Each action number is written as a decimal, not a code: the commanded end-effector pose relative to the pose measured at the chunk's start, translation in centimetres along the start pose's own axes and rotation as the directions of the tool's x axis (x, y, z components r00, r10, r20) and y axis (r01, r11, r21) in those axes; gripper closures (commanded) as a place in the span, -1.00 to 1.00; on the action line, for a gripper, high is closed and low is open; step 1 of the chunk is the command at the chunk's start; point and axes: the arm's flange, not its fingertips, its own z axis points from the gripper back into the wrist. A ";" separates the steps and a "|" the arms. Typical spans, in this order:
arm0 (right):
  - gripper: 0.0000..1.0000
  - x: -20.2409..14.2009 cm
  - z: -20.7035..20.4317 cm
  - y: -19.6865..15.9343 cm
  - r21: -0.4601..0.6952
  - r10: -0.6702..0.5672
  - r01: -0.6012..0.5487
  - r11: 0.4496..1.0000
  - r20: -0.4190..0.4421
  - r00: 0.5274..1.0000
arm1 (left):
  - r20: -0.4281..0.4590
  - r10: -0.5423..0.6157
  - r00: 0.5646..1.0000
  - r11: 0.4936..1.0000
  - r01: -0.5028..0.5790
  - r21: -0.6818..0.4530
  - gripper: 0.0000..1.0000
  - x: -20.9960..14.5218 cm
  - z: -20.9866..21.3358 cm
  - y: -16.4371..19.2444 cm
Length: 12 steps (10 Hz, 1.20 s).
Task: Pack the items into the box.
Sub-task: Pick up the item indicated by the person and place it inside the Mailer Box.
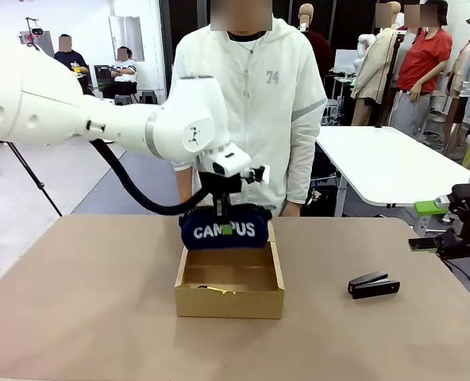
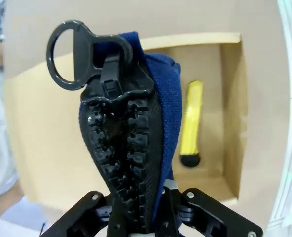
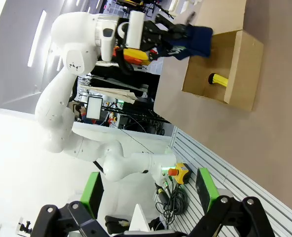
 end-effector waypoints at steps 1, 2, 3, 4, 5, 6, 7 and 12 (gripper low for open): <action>-1.00 0.1 0.2 0.3 0.006 -0.003 0.003 1.000 -0.006 1.000 | 0.040 -0.002 0.999 0.998 0.004 -0.059 1.00 -0.1 -2.3 -1.3; -1.00 0.1 0.2 0.3 0.006 -0.003 0.003 1.000 -0.006 1.000 | -0.047 0.039 0.998 0.999 -0.040 -0.019 1.00 0.2 -3.7 -1.8; -1.00 0.1 0.2 0.3 0.006 -0.003 0.003 1.000 -0.006 1.000 | -0.059 0.043 0.997 0.997 -0.047 -0.062 1.00 0.3 -5.0 -2.4; -1.00 0.1 0.2 0.3 0.006 -0.003 0.003 1.000 -0.006 1.000 | -0.079 0.049 0.996 0.995 -0.055 -0.077 1.00 0.4 -6.3 -2.7; -1.00 0.1 0.2 0.3 0.006 -0.003 0.003 1.000 -0.006 1.000 | -0.093 0.052 0.994 0.993 -0.061 -0.098 1.00 0.7 -7.6 -3.0; -1.00 0.1 0.2 0.3 0.006 -0.003 0.003 1.000 -0.006 1.000 | -0.081 0.063 0.995 0.989 -0.073 -0.126 1.00 0.9 -8.8 -2.9; -1.00 0.1 0.2 0.3 0.006 -0.003 0.003 1.000 -0.006 1.000 | -0.065 0.061 0.996 0.986 -0.071 -0.154 1.00 1.2 -9.9 -2.9; -1.00 0.1 0.2 0.3 0.006 -0.003 0.003 1.000 -0.006 1.000 | -0.111 0.089 0.990 0.974 -0.110 -0.196 -0.43 1.2 -11.5 -2.9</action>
